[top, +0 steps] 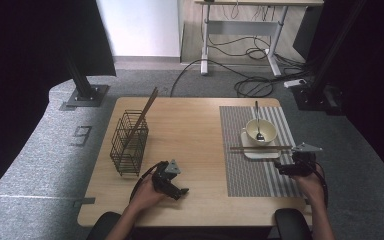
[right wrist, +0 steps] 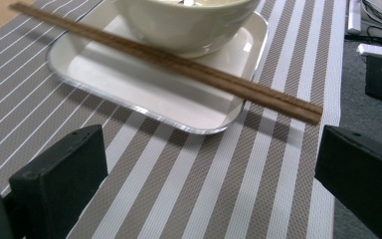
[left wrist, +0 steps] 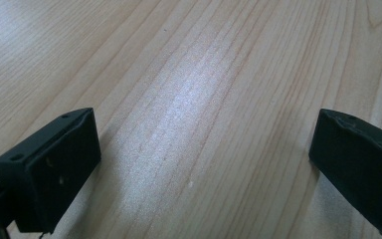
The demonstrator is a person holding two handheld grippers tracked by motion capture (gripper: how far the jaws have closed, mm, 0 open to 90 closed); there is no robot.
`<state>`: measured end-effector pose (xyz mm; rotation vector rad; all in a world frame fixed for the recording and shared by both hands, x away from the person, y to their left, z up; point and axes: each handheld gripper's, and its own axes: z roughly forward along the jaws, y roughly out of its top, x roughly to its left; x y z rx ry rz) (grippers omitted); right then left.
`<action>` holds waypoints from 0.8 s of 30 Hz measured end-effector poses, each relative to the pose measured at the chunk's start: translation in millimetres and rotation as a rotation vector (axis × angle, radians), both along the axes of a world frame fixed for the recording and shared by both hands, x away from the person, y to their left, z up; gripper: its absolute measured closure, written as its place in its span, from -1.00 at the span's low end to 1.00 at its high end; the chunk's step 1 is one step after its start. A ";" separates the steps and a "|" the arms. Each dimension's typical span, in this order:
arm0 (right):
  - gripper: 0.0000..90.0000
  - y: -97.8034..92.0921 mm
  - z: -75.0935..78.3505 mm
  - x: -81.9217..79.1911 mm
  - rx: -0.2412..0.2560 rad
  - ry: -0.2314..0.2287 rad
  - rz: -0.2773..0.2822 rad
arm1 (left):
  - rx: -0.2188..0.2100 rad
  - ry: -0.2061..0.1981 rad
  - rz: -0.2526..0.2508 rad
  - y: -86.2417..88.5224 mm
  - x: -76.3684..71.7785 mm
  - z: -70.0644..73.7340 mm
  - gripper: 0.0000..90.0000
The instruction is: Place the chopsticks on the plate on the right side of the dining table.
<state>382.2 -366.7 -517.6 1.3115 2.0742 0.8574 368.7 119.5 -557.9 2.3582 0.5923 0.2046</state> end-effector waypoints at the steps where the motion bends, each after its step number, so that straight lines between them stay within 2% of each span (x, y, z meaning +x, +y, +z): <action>1: -1.00 1.1 2.0 -3.7 -0.001 0.006 0.005 | 0.001 0.000 0.000 0.0 0.0 0.0 -1.00; 6: -1.00 13.8 14.3 -23.5 -0.008 0.025 0.044 | 0.001 0.000 0.001 0.1 -0.1 0.1 -1.00; 8: -1.00 22.6 19.5 -30.4 -0.008 0.039 0.065 | 0.001 0.000 0.002 0.1 -0.2 0.1 -1.00; 13: -1.00 50.3 33.0 -43.0 0.008 0.044 0.139 | 0.001 -0.003 0.005 0.1 -0.4 0.1 -1.00; 19: -1.00 89.0 40.3 -48.4 0.041 0.051 0.234 | 0.001 -0.003 0.007 0.2 -0.6 0.1 -1.00; 22: -1.00 109.6 36.1 -44.9 0.038 0.053 0.301 | 0.001 -0.002 0.009 0.2 -0.8 0.1 -1.00; 24: -1.00 121.5 29.0 -39.7 0.013 0.061 0.328 | 0.001 -0.003 0.010 0.2 -0.9 0.1 -1.00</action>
